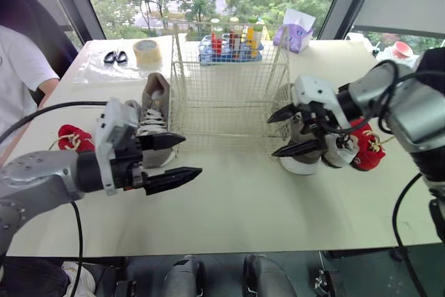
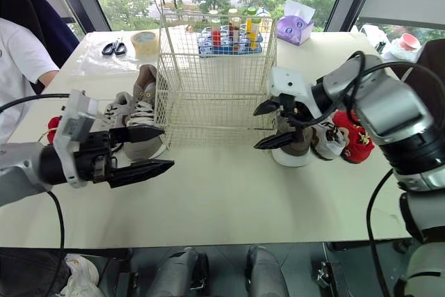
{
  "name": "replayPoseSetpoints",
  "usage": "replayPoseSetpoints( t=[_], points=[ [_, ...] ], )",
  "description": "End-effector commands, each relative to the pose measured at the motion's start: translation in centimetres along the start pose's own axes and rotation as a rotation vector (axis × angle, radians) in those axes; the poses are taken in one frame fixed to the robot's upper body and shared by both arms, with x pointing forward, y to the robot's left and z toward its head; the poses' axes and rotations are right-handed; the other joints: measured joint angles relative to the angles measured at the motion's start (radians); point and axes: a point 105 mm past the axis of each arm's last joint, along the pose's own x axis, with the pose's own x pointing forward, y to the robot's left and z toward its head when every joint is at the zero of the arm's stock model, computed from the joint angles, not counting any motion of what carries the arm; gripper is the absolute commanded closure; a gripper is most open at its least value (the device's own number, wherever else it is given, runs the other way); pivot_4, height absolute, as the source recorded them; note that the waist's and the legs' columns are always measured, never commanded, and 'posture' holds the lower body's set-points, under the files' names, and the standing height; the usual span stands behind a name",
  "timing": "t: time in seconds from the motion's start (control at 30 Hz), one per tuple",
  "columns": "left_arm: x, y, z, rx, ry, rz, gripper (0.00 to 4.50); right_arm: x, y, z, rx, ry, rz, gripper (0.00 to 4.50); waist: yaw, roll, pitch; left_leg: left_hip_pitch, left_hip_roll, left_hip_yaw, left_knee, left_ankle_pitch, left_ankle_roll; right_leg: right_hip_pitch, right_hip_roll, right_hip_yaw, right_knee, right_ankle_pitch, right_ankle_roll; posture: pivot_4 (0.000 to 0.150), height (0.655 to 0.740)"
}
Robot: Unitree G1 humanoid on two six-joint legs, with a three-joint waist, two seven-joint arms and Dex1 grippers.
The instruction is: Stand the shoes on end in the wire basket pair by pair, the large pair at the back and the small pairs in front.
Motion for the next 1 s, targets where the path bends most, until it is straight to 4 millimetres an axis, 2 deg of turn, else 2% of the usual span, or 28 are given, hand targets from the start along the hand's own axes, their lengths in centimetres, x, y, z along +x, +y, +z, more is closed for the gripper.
replayPoseSetpoints(
  t=[0.03,0.13,0.2,0.27,0.3,0.37,0.5,0.6,0.77,0.97,1.0],
  points=[
    [0.8,-0.5,-0.1,0.003,-0.035,-0.001,0.05,0.9,-0.6,0.0,0.012,0.036,0.031,0.0,0.001,0.0,0.0,0.0,0.0,0.0,0.0,0.0,0.0,0.0,0.0,0.0,0.0,0.0,0.0,0.15,0.74],
    [1.1,-0.4,-0.2,-0.015,-0.068,0.011,0.0,2.2,-1.2,-0.4,0.024,0.078,0.026,0.93,0.002,0.0,0.0,0.0,0.0,-0.001,0.001,0.0,0.0,0.001,0.0,0.0,0.001,0.0,0.0,0.15,0.74],
    [1.3,-0.4,-0.5,-0.018,-0.069,0.015,0.0,2.5,-1.0,-0.4,0.012,0.1,0.038,1.86,0.004,0.0,0.0,0.0,0.0,0.0,0.001,0.0,0.0,0.0,0.0,0.0,0.001,0.0,0.0,0.15,0.74],
    [1.4,-0.2,-0.7,-0.017,-0.075,0.024,0.0,2.7,-1.0,-0.7,-0.015,0.139,0.032,3.06,0.003,0.0,0.0,0.001,0.0,0.0,0.001,0.0,0.0,0.001,0.0,0.0,0.001,0.0,0.0,0.15,0.74],
    [1.5,-0.2,-0.7,-0.017,-0.077,0.027,0.0,2.7,-1.0,-0.8,-0.023,0.15,0.027,3.36,0.003,0.0,0.0,0.001,0.0,0.0,0.001,0.0,0.0,0.001,0.0,0.0,0.001,0.0,0.0,0.15,0.74],
    [1.6,-0.1,-0.7,-0.017,-0.087,0.032,0.0,2.7,-1.2,-1.1,-0.041,0.175,0.011,4.39,0.003,0.0,0.0,0.001,0.0,0.0,0.001,0.0,0.0,0.001,0.0,0.0,0.002,0.0,0.0,0.15,0.74],
    [1.7,-0.2,-0.9,-0.023,-0.093,0.033,0.0,2.1,-1.2,-0.2,-0.105,0.164,-0.011,4.46,0.002,0.0,0.0,0.001,0.0,-0.001,0.001,0.0,-0.001,0.001,0.0,0.0,0.002,0.0,0.0,0.15,0.74],
    [1.5,0.0,-1.0,-0.026,-0.091,0.038,0.0,1.5,0.5,0.9,-0.116,0.136,0.037,4.46,0.003,0.0,0.0,0.001,0.0,-0.001,0.001,0.0,-0.001,0.001,0.0,0.0,0.003,0.0,0.0,0.15,0.74],
    [1.6,0.1,-1.1,-0.03,-0.089,0.027,0.0,2.4,2.9,1.1,-0.102,0.125,0.076,4.46,0.002,0.0,0.0,0.001,0.0,-0.001,0.001,0.0,-0.001,0.001,0.0,0.0,0.003,0.0,0.0,0.15,0.74],
    [1.9,0.2,-0.9,-0.03,-0.089,0.006,0.0,3.6,2.2,0.6,-0.087,0.102,-0.018,4.46,-0.007,-0.001,-0.001,0.003,0.0,-0.001,0.001,0.001,-0.002,0.0,0.0,0.0,0.006,0.0,0.0,0.15,0.74],
    [1.9,0.2,-0.9,-0.03,-0.09,0.004,0.0,3.6,2.0,0.6,-0.094,0.096,-0.035,4.17,-0.009,-0.001,-0.001,0.003,0.0,-0.001,0.001,0.001,-0.002,0.0,0.0,0.0,0.007,0.0,0.0,0.15,0.74]
  ],
)
